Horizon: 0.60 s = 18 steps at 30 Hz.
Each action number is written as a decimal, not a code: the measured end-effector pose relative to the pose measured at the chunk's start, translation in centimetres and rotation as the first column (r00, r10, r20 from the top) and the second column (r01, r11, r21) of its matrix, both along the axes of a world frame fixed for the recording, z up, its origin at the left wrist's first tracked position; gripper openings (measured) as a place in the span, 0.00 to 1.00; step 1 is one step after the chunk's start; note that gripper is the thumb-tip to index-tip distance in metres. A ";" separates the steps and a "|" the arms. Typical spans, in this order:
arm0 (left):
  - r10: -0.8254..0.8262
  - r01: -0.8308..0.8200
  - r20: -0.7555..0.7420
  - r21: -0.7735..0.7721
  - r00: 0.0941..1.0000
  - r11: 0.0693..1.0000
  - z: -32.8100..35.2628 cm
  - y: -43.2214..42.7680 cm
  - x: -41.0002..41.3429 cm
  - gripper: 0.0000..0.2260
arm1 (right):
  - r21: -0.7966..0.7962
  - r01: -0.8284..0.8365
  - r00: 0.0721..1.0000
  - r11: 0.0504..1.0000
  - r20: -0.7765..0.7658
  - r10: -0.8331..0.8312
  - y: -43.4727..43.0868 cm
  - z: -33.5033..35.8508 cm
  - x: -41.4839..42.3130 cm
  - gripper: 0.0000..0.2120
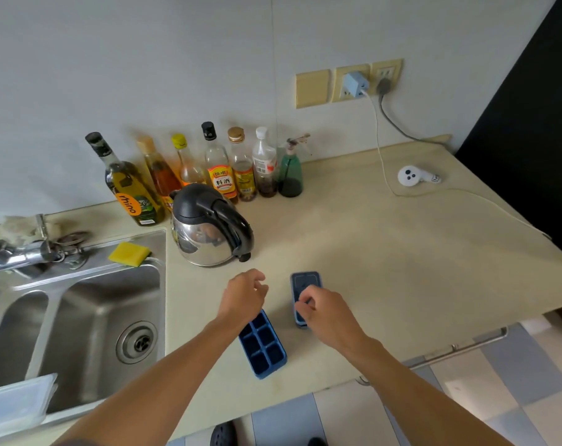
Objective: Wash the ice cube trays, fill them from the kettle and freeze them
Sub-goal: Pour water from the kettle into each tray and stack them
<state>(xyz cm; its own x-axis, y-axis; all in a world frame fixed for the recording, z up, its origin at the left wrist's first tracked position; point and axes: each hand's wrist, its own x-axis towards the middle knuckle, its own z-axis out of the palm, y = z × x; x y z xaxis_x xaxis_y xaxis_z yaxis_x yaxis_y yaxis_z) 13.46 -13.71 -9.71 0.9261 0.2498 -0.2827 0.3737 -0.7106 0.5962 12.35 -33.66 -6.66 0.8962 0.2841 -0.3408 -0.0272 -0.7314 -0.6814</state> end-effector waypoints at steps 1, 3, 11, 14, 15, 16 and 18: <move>-0.010 0.011 -0.020 0.048 1.000 0.999 0.0 1.0 -0.7 0.12 | -0.005 -0.058 0.998 0.998 -0.037 0.058 0.7 0.2 -0.5 0.08; -0.022 0.032 -0.107 0.093 0.994 0.995 0.0 2.8 -2.4 0.11 | -0.064 -0.164 0.981 0.984 -0.119 0.155 1.8 0.1 -1.6 0.10; 0.034 -0.056 -0.219 -0.097 0.975 0.994 -0.6 4.0 -6.7 0.04 | -0.133 -0.210 0.945 0.969 -0.282 0.166 3.1 -2.5 -4.8 0.07; 0.118 -0.156 -0.208 -0.176 0.971 0.972 -0.2 3.2 -7.1 0.05 | -0.074 -0.141 0.952 0.987 -0.285 0.115 2.9 -3.1 -4.9 0.05; 0.135 -0.176 -0.212 -0.189 0.968 0.966 0.0 2.9 -7.2 0.05 | -0.061 -0.111 0.957 0.992 -0.277 0.090 2.7 -3.2 -4.9 0.05; 0.142 -0.186 -0.217 -0.199 0.966 0.962 0.2 2.6 -7.2 0.06 | -0.053 -0.082 0.962 0.995 -0.266 0.065 2.5 -3.3 -4.9 0.04; 0.136 -0.185 -0.229 -0.207 0.964 0.961 0.6 2.0 -7.3 0.07 | -0.052 -0.041 0.969 0.998 -0.244 0.027 1.9 -3.5 -4.8 0.05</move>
<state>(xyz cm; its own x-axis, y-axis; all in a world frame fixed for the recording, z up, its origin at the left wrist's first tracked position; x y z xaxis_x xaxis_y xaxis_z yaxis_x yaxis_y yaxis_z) 6.19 -11.75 -9.15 0.7922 0.2976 -0.5329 0.6060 -0.4873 0.6288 7.51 -31.73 -10.12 0.7744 0.2870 -0.5638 -0.1615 -0.7720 -0.6147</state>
